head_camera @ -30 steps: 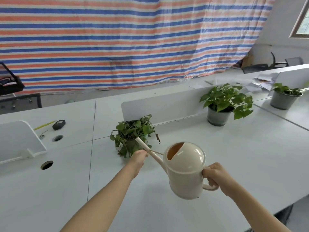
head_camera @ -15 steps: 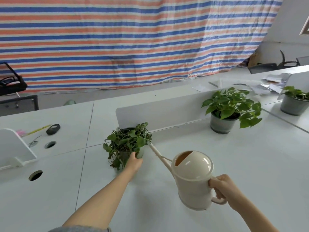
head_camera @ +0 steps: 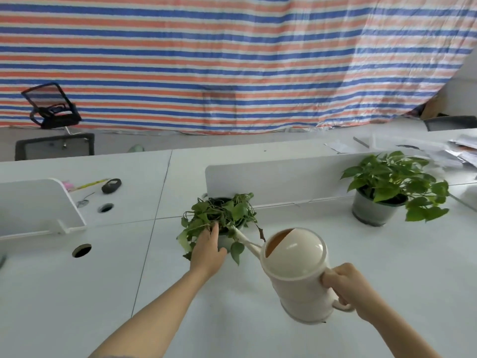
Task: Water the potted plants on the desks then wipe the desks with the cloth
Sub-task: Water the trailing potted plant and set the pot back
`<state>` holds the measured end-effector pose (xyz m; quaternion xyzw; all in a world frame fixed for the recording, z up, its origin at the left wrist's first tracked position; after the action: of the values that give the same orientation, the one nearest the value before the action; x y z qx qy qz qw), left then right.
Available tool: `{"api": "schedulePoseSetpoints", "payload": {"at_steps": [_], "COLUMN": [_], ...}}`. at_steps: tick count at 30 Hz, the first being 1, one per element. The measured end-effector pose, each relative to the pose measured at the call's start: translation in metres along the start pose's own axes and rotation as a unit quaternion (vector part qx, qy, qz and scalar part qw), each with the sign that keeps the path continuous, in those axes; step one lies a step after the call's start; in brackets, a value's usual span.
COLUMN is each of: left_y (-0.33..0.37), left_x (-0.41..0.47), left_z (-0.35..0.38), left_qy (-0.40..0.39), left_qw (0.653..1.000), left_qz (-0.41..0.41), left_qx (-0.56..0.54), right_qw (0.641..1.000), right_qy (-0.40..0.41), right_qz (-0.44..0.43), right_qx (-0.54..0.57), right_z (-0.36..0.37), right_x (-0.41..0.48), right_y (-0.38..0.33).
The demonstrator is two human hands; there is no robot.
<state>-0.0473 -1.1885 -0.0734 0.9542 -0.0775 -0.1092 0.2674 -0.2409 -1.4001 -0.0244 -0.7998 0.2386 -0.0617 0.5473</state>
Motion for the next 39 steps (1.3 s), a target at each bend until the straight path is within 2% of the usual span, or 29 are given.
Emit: {"api": "schedulePoseSetpoints", "payload": {"at_steps": [2, 7, 12, 16, 20, 27, 33, 39], "left_y": [0.003, 0.007, -0.006, 0.0, 0.004, -0.003, -0.006, -0.003], "left_x": [-0.003, -0.006, -0.007, -0.004, -0.001, 0.002, 0.003, 0.003], "left_z": [0.001, 0.0, 0.0, -0.002, 0.004, 0.001, 0.002, 0.001], "left_qy": [-0.018, -0.027, -0.074, -0.066, -0.114, -0.135, -0.156, -0.154], "left_qw": [0.999, 0.999, 0.994, 0.992, 0.987, 0.984, 0.978, 0.977], "left_qz": [0.016, 0.027, 0.02, 0.052, 0.046, 0.036, 0.026, 0.035], "left_qx": [0.023, 0.032, 0.077, 0.099, 0.099, 0.109, 0.137, 0.143], "right_qw": [1.0, 0.999, 0.998, 0.996, 0.994, 0.994, 0.991, 0.985], "right_qy": [-0.013, 0.024, 0.049, 0.065, 0.087, 0.036, 0.077, 0.138], "right_qz": [-0.006, 0.014, 0.025, 0.02, 0.025, 0.02, 0.052, 0.095], "right_qx": [-0.019, -0.035, -0.038, -0.057, -0.063, -0.099, -0.093, -0.03], "right_z": [0.003, 0.004, -0.003, -0.004, -0.002, -0.005, -0.022, -0.044], "right_x": [0.0, -0.001, 0.004, 0.012, 0.017, 0.015, 0.003, -0.015], "right_y": [-0.005, -0.015, -0.02, -0.032, -0.042, -0.037, -0.018, 0.01]}}
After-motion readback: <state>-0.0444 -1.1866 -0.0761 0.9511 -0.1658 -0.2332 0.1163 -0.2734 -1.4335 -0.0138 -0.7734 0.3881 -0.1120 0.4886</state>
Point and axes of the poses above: each hand's wrist, its own x-axis towards the middle knuckle, its own z-axis out of the palm, y = z × x, the point moved 4 cm from there along x, towards the middle knuckle, and after that the axes turned 10 degrees about -z, right-handed, at the moved point
